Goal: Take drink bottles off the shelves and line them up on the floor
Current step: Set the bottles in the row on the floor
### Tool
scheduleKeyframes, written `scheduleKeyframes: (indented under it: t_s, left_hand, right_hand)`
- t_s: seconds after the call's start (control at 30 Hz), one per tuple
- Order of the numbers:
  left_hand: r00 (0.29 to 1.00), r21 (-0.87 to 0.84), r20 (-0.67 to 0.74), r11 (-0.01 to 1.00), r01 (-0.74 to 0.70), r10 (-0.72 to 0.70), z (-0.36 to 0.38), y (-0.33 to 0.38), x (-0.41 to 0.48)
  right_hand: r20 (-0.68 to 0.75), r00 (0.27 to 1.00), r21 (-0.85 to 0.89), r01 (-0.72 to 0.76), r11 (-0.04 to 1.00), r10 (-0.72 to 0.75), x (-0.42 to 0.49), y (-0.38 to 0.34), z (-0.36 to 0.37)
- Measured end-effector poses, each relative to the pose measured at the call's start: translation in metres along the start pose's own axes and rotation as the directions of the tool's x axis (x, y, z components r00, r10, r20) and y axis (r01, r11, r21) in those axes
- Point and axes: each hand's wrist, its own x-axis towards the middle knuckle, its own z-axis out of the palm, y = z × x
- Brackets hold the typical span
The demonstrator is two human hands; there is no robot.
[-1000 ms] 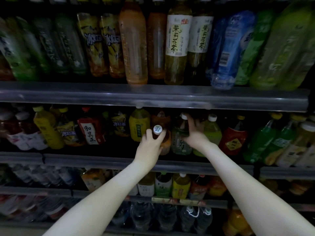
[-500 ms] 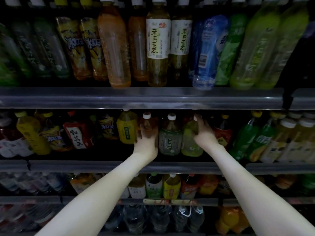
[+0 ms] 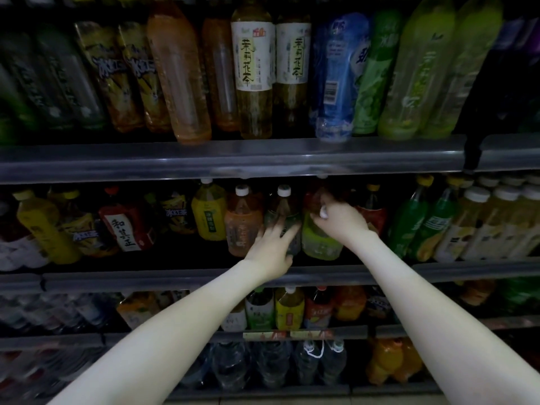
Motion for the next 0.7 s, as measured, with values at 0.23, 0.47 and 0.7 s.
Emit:
scheduleKeyframes:
  t_s: [0.23, 0.47, 0.7]
  left_hand:
    - [0.996, -0.225, -0.08, 0.973, -0.043, 0.025, 0.008, -0.002, -0.028]
    - [0.991, -0.434, -0.137, 0.898, -0.066, 0.006, 0.011, 0.0, -0.033]
    - [0.984, -0.664, -0.15, 0.747, -0.031, -0.092, -0.014, -0.038, -0.069]
  right_hand:
    - [-0.293, 0.955, 0.142, 0.095, 0.985, -0.05, -0.035, 0.003, 0.021]
    - [-0.555, 0.816, 0.152, 0.291, 0.945, -0.162, -0.062, -0.025, 0.002]
    - [-0.438, 0.89, 0.406, 0.32, 0.856, -0.126, -0.075, -0.096, 0.01]
